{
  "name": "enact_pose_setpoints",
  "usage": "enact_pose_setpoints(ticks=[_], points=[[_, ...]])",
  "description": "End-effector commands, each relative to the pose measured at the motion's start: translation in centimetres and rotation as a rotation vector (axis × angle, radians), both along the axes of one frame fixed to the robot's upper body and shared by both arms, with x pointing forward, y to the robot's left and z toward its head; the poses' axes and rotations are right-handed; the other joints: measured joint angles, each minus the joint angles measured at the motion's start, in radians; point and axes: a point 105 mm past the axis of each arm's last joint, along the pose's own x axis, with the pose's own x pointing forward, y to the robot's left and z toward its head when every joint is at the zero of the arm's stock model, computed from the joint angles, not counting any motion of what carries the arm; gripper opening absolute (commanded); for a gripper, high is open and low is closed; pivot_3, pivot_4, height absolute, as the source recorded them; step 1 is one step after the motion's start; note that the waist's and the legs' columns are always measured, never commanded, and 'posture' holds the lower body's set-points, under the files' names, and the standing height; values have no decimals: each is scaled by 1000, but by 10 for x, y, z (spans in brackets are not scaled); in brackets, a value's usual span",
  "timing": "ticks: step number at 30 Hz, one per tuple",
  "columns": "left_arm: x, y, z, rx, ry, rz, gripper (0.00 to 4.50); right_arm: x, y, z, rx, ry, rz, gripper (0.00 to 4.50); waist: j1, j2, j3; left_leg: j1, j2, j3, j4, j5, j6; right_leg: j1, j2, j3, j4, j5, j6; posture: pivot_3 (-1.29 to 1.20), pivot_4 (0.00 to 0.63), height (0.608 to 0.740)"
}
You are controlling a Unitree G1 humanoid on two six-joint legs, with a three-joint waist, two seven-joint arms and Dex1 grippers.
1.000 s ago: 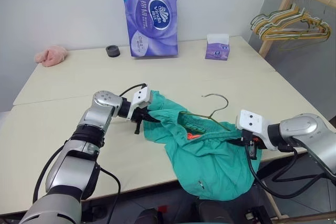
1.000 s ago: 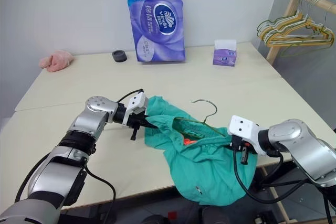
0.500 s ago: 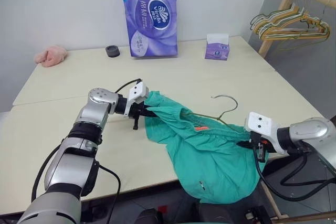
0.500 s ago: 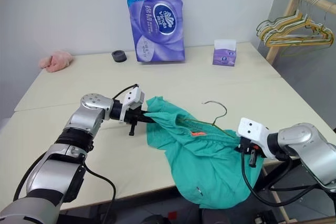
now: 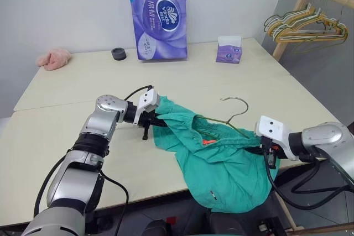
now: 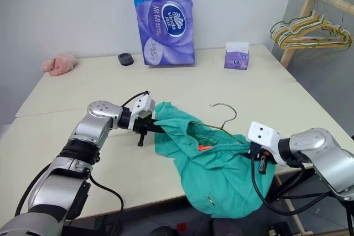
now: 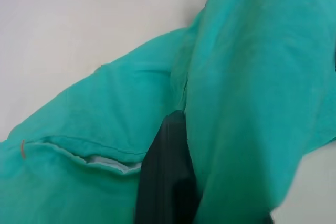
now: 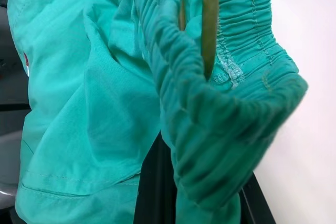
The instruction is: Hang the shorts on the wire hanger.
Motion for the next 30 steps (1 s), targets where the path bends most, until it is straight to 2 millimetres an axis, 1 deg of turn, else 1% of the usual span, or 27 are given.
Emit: enact_pose_setpoints(ticks=[1, 2, 3, 6, 7, 9, 10, 12, 15, 18, 19, 20, 22, 25, 26, 27, 30], points=[[7, 6, 6, 18, -63, 28, 1353, 4, 2, 10, 19, -41, -1, 0, 1, 0, 0, 0, 0, 0, 0, 0, 0, 0, 0, 0, 0, 0, 0, -243, 47, 740], [8, 6, 6, 24, -73, 33, 1726, 4, 2, 11, 21, -43, -4, 0, 1, 0, 0, 0, 0, 0, 0, 0, 0, 0, 0, 0, 0, 0, 0, -243, 47, 740], [10, 7, 5, 27, -86, 41, 1964, 4, 2, 11, 23, -43, -6, 0, 1, 0, 0, 0, 0, 0, 0, 0, 0, 0, 0, 0, 0, 0, 0, -243, 47, 740], [18, 4, 6, 5, -143, 81, 2932, 4, 3, 13, 53, -43, -20, 0, 1, 0, 0, 0, 0, 0, 0, 0, 0, 0, 0, 0, 0, 0, 0, -246, 52, 740], [19, 3, 8, -13, -138, 91, 3192, 4, 4, 14, 66, -44, -23, 0, 2, 0, 0, 0, 0, 0, 0, 0, 0, 0, 0, 0, 0, 0, 0, -248, 54, 740], [20, 3, 17, -74, -122, 111, 3825, 0, 8, 16, 122, -36, -42, 0, 2, 0, 0, 0, 0, 0, 0, 0, 0, 0, 0, 0, 0, 0, 0, -252, 56, 740], [21, 4, 22, -96, -120, 124, 4063, -1, 8, 16, 150, -33, -65, 0, 2, 0, 0, 0, 0, 0, 0, 0, 0, 0, 0, 0, 0, 0, 0, -255, 57, 740], [23, 6, 30, -128, -128, 150, 4063, -3, 8, 16, 183, -26, -103, 0, 0, 0, 0, 0, 0, 0, 0, 0, 0, 0, 0, 0, 0, 0, 0, -264, 64, 740], [24, 7, 51, -202, -154, 207, 4063, -8, -6, 7, 256, 13, -292, 0, 1, -1, 1, -1, 0, -2, 0, 0, 0, 0, 0, -1, 0, 0, 0, -271, 78, 740], [19, -4, 62, -261, -137, 221, 4063, -14, -11, 5, 296, 26, -393, 0, 2, 0, 1, -1, 0, -2, 0, 0, 0, 0, -1, -1, 0, 0, 0, -277, 89, 740], [11, -26, 67, -289, -140, 173, 4063, -19, -18, 2, 328, 46, -485, 0, 3, 0, 1, -1, 0, -1, 0, 0, 0, 0, -1, 0, 0, 0, 0, -285, 102, 740], [4, -42, 71, -306, -142, 138, 4063, -23, -23, 0, 349, 62, -553, 0, 5, 0, 1, -1, 0, -1, 0, 0, 0, 0, -1, 0, 0, 0, 0, -285, 102, 740], [-7, -64, 77, -334, -142, 101, 4063, -32, -31, -5, 366, 114, -655, 0, 11, 0, 1, -1, 0, -3, 0, 0, 0, 1, -1, -1, 0, 0, 0, -295, 111, 740], [-27, -101, 82, -356, -111, 22, 4063, -49, -50, -10, 354, 180, -762, 0, 11, 1, 3, -1, -1, -1, 0, 0, 0, 1, -1, 0, 0, 0, 0, -324, 131, 740], [-32, -108, 83, -354, -103, 4, 4063, -51, -55, -10, 360, 178, -784, 0, 7, 1, 4, 0, -1, -1, 0, 0, 0, 1, -1, 0, 0, 0, 0, -324, 131, 740], [-40, -123, 83, -365, -95, -49, 4063, -53, -64, -7, 391, 169, -827, 0, 2, 2, 6, 1, -1, -1, 0, 0, 0, 2, 0, 1, 0, 0, 0, -338, 137, 740], [-56, -151, 85, -412, -50, -132, 4063, -56, -85, 6, 446, 118, -917, 0, -8, 6, 15, 2, -1, 3, -1, 0, 1, 3, 2, 5, 0, -1, 2, -378, 152, 740]])
